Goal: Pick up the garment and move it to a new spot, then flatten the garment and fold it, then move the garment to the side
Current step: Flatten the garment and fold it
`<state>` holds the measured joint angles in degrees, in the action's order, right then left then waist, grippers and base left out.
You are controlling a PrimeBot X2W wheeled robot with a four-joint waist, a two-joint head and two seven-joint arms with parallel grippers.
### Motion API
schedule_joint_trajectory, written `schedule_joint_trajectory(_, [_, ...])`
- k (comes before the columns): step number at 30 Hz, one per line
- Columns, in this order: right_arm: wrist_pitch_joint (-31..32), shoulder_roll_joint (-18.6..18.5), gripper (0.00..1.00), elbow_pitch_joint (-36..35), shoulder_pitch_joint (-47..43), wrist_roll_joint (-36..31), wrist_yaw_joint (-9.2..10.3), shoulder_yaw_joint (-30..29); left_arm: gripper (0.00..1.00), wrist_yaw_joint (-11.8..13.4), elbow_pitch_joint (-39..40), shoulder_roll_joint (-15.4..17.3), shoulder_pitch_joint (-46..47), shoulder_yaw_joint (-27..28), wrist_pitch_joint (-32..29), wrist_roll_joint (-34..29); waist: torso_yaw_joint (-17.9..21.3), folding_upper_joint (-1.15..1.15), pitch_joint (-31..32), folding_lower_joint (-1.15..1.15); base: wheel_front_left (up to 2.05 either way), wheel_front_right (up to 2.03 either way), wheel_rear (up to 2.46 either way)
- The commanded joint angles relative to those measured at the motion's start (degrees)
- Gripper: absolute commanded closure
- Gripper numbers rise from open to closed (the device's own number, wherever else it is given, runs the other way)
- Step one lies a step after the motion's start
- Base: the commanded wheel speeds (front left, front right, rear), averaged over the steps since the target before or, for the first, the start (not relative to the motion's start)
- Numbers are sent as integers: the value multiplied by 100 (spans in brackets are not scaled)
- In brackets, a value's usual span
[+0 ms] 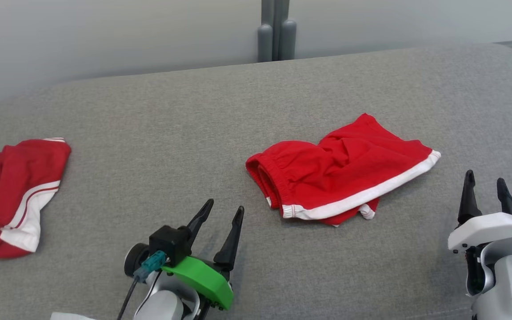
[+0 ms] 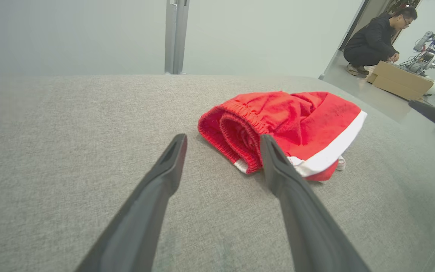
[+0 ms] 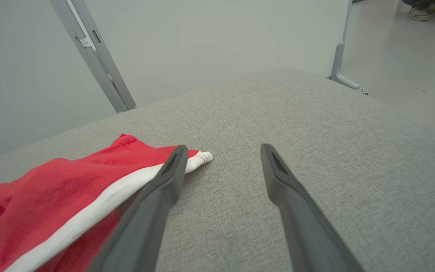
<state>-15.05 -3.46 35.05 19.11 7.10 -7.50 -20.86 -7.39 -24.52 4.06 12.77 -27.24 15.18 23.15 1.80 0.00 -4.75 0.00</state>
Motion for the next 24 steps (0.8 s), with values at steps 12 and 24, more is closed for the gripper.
schedule_joint_trajectory(12, [-16,52,0,-352,-278,234,2,571,0,-18,-793,165,1062,-397,-2,837,1080,0,-671,0,0,0,0])
schedule_joint_trajectory(24, [-16,49,0,-332,-342,439,2,802,0,-18,-1070,333,1497,-920,-2,1623,1218,0,-852,0,0,0,0])
